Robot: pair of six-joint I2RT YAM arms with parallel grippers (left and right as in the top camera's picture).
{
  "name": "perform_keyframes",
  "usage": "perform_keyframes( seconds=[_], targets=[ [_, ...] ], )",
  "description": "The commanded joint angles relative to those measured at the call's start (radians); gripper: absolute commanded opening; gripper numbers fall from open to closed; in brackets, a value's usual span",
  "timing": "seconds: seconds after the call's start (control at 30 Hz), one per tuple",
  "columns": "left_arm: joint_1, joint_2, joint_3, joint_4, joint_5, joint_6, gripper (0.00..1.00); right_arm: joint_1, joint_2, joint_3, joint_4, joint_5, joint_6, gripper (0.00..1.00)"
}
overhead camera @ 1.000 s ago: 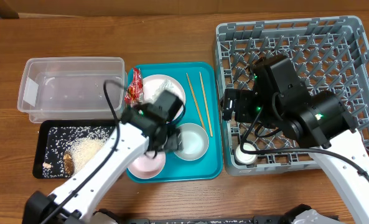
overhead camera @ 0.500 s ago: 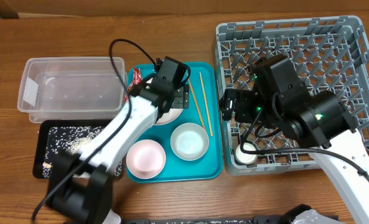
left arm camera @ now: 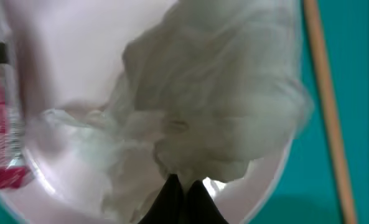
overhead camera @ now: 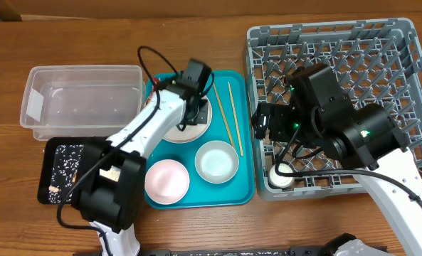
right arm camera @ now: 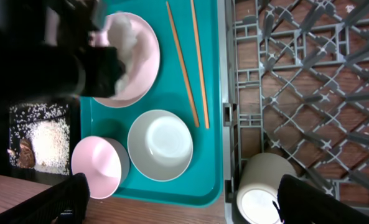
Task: Sort waste into correct bins and load items into the dishwasher
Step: 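Grasp the tissue and red wrapper from the plate with left gripper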
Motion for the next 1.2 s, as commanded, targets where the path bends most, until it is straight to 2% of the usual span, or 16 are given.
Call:
perform_keyframes(
  seconds=[0.0,0.07,0.13,0.4,0.43,0.47,0.5,0.57,0.63,0.73,0.93,1.07,1.17],
  targets=[
    [0.015,-0.114,0.161,-0.111,-0.059,0.007,0.04,-0.002,-0.003,0.018,-0.007,0.001,-0.006,0.99],
    [0.061,-0.15,0.223,-0.187,-0.184,0.004,0.04,-0.002,-0.003,0.018,-0.017,0.001,-0.006,0.99],
    [0.111,-0.171,0.232,-0.206,-0.23,0.004,0.04,-0.002,-0.003,0.018,-0.018,0.001,-0.006,0.99],
    [0.376,-0.098,0.213,-0.24,-0.219,-0.042,0.04,-0.002,-0.003,0.018,-0.01,0.001,-0.006,0.99],
    [0.396,-0.083,0.213,-0.236,-0.208,-0.043,0.09,-0.002,-0.003,0.018,-0.009,0.001,-0.006,0.99],
    [0.416,-0.068,0.214,-0.229,-0.17,-0.039,0.3,-0.002,-0.003,0.018,-0.009,0.001,-0.006,1.0],
    [0.427,-0.061,0.214,-0.227,-0.117,-0.026,0.6,-0.002,-0.003,0.018,-0.008,0.001,-0.006,1.0],
    [0.433,-0.058,0.214,-0.23,0.013,0.013,0.78,-0.002,-0.003,0.018,-0.006,0.001,-0.006,1.0],
    [0.413,-0.064,0.221,-0.237,0.072,0.019,0.86,-0.002,-0.003,0.018,-0.004,0.001,-0.006,1.0],
    [0.307,-0.069,0.221,-0.239,0.031,0.058,0.88,-0.002,-0.003,0.018,0.003,0.001,-0.006,1.0],
    [0.108,-0.024,0.195,-0.189,-0.23,0.057,0.85,-0.002,-0.001,0.013,0.021,0.001,-0.006,1.0],
    [0.072,0.069,0.189,-0.144,-0.312,0.033,0.68,-0.002,0.003,0.009,0.017,0.001,-0.006,1.0],
    [0.087,0.138,0.189,-0.125,-0.336,-0.003,0.63,-0.002,0.004,0.002,0.017,0.001,-0.006,1.0]
  ],
)
